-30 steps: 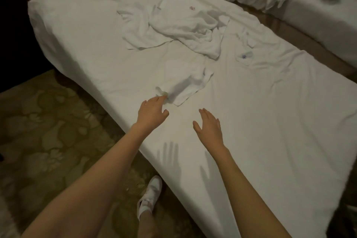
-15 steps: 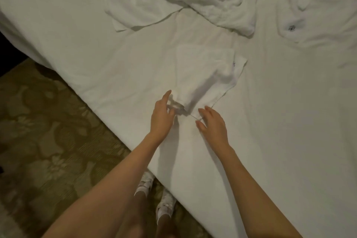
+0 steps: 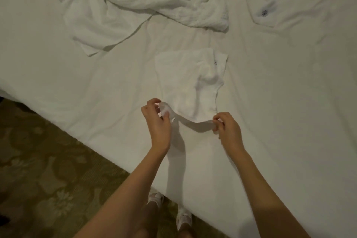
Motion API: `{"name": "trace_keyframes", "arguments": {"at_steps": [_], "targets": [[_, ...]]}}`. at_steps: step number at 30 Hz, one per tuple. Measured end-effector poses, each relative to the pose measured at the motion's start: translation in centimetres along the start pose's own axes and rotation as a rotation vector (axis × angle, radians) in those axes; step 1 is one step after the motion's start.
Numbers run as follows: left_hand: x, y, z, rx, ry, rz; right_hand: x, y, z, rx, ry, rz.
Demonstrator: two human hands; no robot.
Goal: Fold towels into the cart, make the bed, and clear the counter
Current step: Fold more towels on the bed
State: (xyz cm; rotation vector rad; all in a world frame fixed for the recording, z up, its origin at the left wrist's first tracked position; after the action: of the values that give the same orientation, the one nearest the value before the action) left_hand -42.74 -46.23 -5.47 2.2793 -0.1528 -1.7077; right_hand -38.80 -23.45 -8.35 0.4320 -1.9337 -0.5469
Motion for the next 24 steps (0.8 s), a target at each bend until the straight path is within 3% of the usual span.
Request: {"name": "trace_keyframes", "arguments": {"at_steps": [3,5,8,11,13,15,17,19,24], "targets": [[-1.7,-0.4,-0.8,0.045,-0.037,-0.025,-0.8,3.4,-1.7,-0.035,-0.077,0.121],[-3.1,-0.6,-1.5,0.089,-0.136,0.043,-1.2,6.1,-3.1,-0.077,-0.028,0.054],[-5.8,-1.9,-3.6,0.159,-0.393,0.284,-2.2,10.1,-6.1,-0.129,0.025,-0.043],[-7.0,-3.5,-6.3,0.216,-0.48,0.57,-4.3,13.4,-9.7,-0.129,0.011,-0.083],[-5.4,-4.3,-7.8,0.347,-0.402,0.714,-6.5,14.6,-12.1,-0.087,-0.028,-0.1],[-2.0,-5.3,-10.0,0.597,-0.241,0.83,-9.1,14.5,-14.3,0.02,-0.091,-0.14],[1.2,-5.9,-12.8,0.78,-0.138,0.833,-11.3,13.8,-16.0,0.124,-0.142,-0.166],[2.8,-5.6,-14.8,0.792,-0.09,0.733,-12.3,13.4,-17.1,0.139,-0.166,-0.136],[2.1,-4.5,-13.8,0.574,-0.076,0.591,-11.6,14.0,-16.1,0.013,-0.16,-0.009]]}}
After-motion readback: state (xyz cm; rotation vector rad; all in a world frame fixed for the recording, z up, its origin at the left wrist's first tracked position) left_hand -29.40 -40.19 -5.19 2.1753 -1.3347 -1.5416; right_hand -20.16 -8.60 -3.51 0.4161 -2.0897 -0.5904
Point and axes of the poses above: each hand's wrist, its own z-axis towards the middle knuckle, its own y-axis out of the back of the hand, x = y × z, the point moved 7 cm from there along z, towards the middle knuckle, and after that the axes turned 8 degrees about x, right-handed, at the moved point
